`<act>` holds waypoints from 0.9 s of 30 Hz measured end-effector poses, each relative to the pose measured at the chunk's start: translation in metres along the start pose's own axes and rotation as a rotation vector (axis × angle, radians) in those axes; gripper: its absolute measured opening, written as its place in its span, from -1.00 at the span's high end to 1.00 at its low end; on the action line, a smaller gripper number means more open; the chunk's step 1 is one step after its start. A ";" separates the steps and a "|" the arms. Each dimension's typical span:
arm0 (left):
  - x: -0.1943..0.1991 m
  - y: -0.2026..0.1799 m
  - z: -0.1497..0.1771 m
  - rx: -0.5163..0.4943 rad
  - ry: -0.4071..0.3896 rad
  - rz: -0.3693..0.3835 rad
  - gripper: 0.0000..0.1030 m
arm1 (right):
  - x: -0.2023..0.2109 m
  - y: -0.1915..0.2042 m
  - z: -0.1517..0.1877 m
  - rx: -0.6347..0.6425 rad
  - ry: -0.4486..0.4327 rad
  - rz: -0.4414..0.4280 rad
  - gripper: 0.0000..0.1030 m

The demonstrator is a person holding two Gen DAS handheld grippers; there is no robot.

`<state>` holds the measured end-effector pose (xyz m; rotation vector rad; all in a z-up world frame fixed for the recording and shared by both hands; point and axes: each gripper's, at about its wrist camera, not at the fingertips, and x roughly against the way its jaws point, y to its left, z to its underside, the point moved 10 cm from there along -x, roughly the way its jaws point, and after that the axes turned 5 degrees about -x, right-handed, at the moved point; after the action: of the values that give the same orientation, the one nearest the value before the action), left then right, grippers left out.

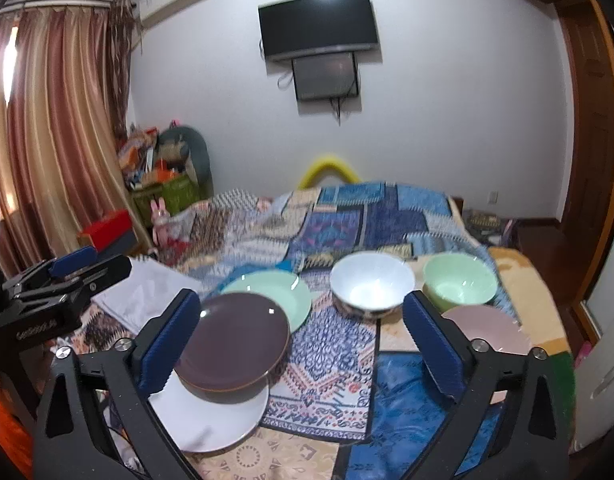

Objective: Organize plates and bowls
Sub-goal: 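Close both grippers on the rim of the dark purple plate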

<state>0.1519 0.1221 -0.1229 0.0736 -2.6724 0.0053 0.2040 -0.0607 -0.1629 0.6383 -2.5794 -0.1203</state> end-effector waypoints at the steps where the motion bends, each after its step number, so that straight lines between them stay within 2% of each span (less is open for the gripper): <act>1: -0.007 0.007 0.005 0.007 0.020 0.002 -0.56 | -0.008 0.000 0.004 -0.001 0.022 0.004 -0.85; 6: -0.050 0.046 0.037 0.034 0.150 0.018 -0.18 | -0.043 0.001 0.022 -0.006 0.112 0.004 -0.64; 12: -0.094 0.078 0.073 0.064 0.269 0.023 -0.13 | -0.082 0.004 0.045 0.006 0.209 0.008 -0.46; 19: -0.136 0.096 0.110 0.108 0.385 0.067 0.26 | -0.121 0.005 0.073 0.002 0.309 0.008 -0.28; 27: -0.158 0.103 0.132 0.136 0.438 0.123 0.35 | -0.153 0.001 0.099 -0.054 0.421 -0.015 0.01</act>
<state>0.2278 0.2308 -0.3117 -0.0445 -2.2321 0.2175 0.2767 0.0077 -0.3155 0.5918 -2.1594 -0.0533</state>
